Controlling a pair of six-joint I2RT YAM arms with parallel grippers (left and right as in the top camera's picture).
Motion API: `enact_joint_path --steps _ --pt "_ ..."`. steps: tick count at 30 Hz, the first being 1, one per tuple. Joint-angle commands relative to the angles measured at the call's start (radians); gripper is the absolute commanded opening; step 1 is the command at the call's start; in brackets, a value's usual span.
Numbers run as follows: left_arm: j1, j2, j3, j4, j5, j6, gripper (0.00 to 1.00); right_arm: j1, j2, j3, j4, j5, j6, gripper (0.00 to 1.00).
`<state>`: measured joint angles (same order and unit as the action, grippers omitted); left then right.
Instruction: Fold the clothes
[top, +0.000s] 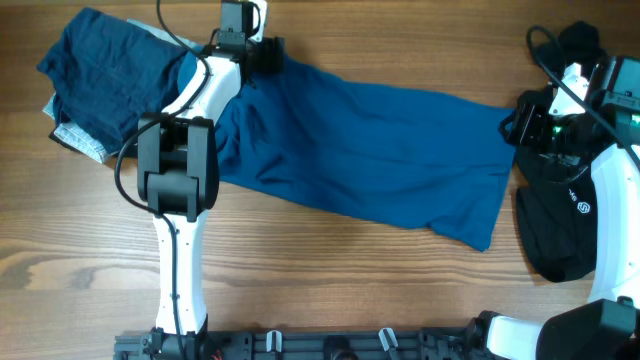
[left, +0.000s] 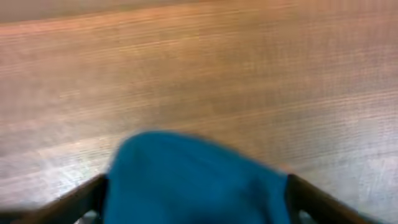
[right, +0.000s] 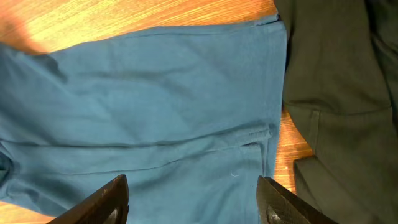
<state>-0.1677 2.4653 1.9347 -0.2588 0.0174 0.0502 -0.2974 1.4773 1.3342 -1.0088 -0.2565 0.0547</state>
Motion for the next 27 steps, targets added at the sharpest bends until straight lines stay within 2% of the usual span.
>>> enact_joint_path --steps 1,2,4,8,13,19,23,27 --pt "-0.005 -0.008 0.004 0.037 -0.03 -0.037 0.33 -0.003 -0.002 0.0 0.003 0.018 0.002 0.66" --pt "-0.008 -0.008 0.004 0.043 -0.03 -0.055 0.18 -0.003 0.002 -0.005 0.005 0.018 0.002 0.65" --pt "-0.018 -0.01 0.004 0.036 -0.026 -0.058 0.04 -0.003 0.01 -0.005 0.004 0.018 0.009 0.64" --pt "-0.04 -0.014 0.004 -0.002 -0.027 -0.05 0.04 -0.003 0.012 -0.005 0.023 0.018 0.023 0.64" --pt "-0.03 -0.102 0.004 -0.061 -0.111 -0.058 0.04 -0.003 0.045 -0.005 0.122 0.05 0.024 0.61" --pt "0.013 -0.169 0.004 -0.143 -0.121 -0.064 0.04 -0.003 0.307 -0.005 0.38 0.031 0.002 0.56" --pt "0.051 -0.169 0.004 -0.153 -0.166 -0.115 0.04 0.006 0.428 -0.005 0.478 0.014 -0.002 0.52" --pt "0.068 -0.169 0.004 -0.157 -0.166 -0.115 0.04 0.039 0.497 -0.005 0.566 0.158 0.001 0.51"
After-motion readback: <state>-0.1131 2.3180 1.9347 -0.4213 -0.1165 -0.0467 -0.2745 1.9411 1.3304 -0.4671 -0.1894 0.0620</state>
